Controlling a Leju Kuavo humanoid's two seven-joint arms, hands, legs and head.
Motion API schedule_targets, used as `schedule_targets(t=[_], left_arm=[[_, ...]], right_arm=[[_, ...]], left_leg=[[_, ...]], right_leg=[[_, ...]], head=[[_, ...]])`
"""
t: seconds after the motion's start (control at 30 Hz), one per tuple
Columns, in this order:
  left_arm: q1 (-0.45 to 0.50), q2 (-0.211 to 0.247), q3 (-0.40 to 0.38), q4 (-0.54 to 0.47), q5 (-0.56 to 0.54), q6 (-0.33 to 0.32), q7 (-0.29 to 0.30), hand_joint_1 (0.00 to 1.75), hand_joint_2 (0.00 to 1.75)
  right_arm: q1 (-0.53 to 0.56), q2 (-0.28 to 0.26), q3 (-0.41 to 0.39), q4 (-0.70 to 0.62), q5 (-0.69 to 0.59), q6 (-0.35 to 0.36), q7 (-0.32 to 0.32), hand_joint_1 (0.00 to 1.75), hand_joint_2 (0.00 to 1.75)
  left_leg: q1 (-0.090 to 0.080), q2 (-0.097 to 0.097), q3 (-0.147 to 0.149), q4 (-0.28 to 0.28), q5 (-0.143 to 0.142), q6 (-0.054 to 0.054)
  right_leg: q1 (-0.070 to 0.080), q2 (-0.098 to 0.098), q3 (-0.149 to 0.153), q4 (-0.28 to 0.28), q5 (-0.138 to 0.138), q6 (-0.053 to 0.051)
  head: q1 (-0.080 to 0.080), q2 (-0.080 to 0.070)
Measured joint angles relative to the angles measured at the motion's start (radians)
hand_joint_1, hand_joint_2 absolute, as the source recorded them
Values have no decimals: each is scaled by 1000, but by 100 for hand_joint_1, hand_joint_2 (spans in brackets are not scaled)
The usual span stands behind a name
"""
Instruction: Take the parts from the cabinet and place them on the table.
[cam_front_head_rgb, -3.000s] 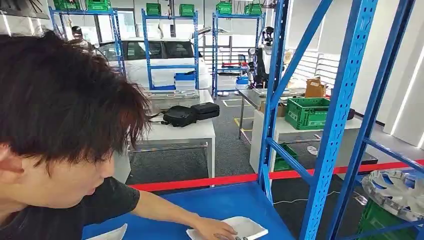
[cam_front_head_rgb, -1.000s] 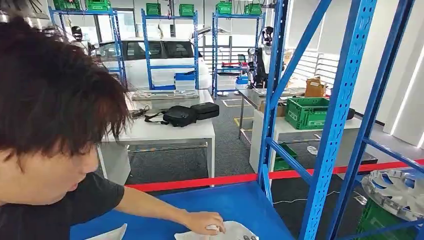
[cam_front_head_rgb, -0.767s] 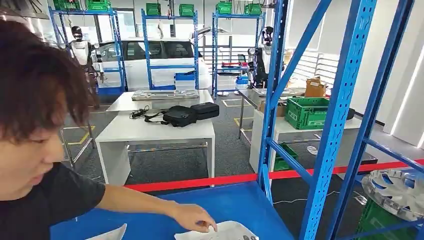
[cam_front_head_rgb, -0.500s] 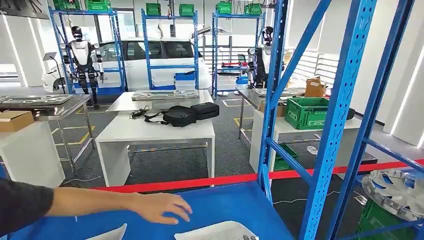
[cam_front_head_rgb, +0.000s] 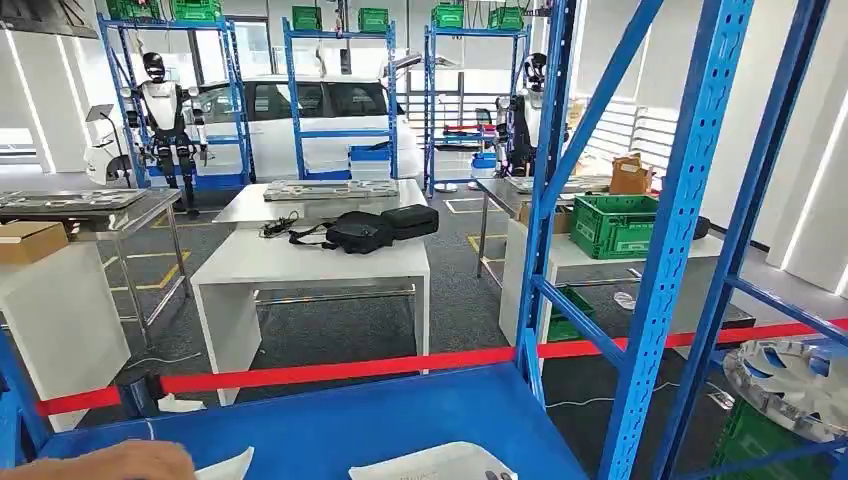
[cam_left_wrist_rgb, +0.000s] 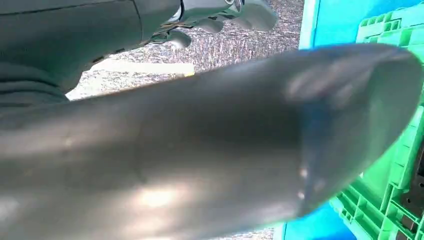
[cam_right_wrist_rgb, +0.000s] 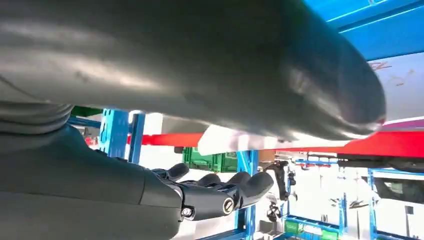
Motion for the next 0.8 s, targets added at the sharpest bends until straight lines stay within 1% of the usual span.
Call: schedule_targets(t=[0.13, 0.33, 0.37, 0.4, 0.5, 0.6, 0.7, 0.73, 0.77, 0.8], left_arm=[[1, 0, 0, 0, 2, -10, -6, 0, 0], [0, 0, 0, 0, 2, -10, 0, 0, 0], [0, 0, 0, 0, 2, -10, 1, 0, 0], [-1, 0, 0, 0, 2, -10, 2, 0, 0], [-2, 1, 0, 0, 2, -10, 3, 0, 0], [-3, 2, -1, 0, 0, -10, 3, 0, 0], [-4, 2, -1, 0, -1, -11, 3, 0, 0], [-5, 2, -2, -1, -1, -11, 3, 0, 0], [-6, 2, -2, -1, -1, -11, 3, 0, 0], [-7, 2, -2, -1, -1, -11, 3, 0, 0]], right_arm=[[0, 0, 0, 0, 5, 2, 0, 0, 0], [1, 0, 0, 0, 1, 1, 2, 0, 0], [1, 0, 0, 0, -1, 1, 2, 0, 0], [1, 0, 0, 0, -1, 0, 2, 0, 0], [2, 0, 0, 0, -1, 0, 2, 0, 0], [3, 0, 0, 0, -2, 0, 2, 0, 0], [6, 0, 0, 0, -2, -2, 2, 0, 0], [6, 0, 0, 0, -3, -2, 2, 0, 0], [6, 0, 0, 0, -3, -3, 2, 0, 0], [6, 0, 0, 0, -3, -4, 2, 0, 0]], left_leg=[[0, 0, 0, 0, 0, 0], [0, 0, 0, 0, 0, 0], [-1, 0, 0, 1, 0, 0], [-2, 0, -7, 1, 0, 0], [-4, 0, -8, 2, -1, 1], [-8, 0, -9, 5, -1, 4], [-12, 0, -13, 9, -1, 12], [-14, 0, -13, 9, 0, 17], [-12, 0, -12, 3, 4, 22], [-2, 5, 0, -6, 13, 30]], right_leg=[[0, 0, 0, 0, 0, 0], [0, 0, 0, 0, 0, 0], [0, 0, 0, -1, 1, 0], [-1, 0, 0, -1, 1, 1], [-3, 0, 0, -1, 2, 2], [-7, 0, 0, -1, 4, 6], [-11, 0, 0, -3, 8, 14], [-12, 0, 2, -7, 10, 17], [-12, 0, 3, -11, 11, 21], [-14, -1, 0, 0, 2, 23]], head=[[0, 0], [0, 0], [0, 0], [0, 0], [0, 0], [0, 0], [0, 0], [0, 0], [0, 0], [0, 0]])
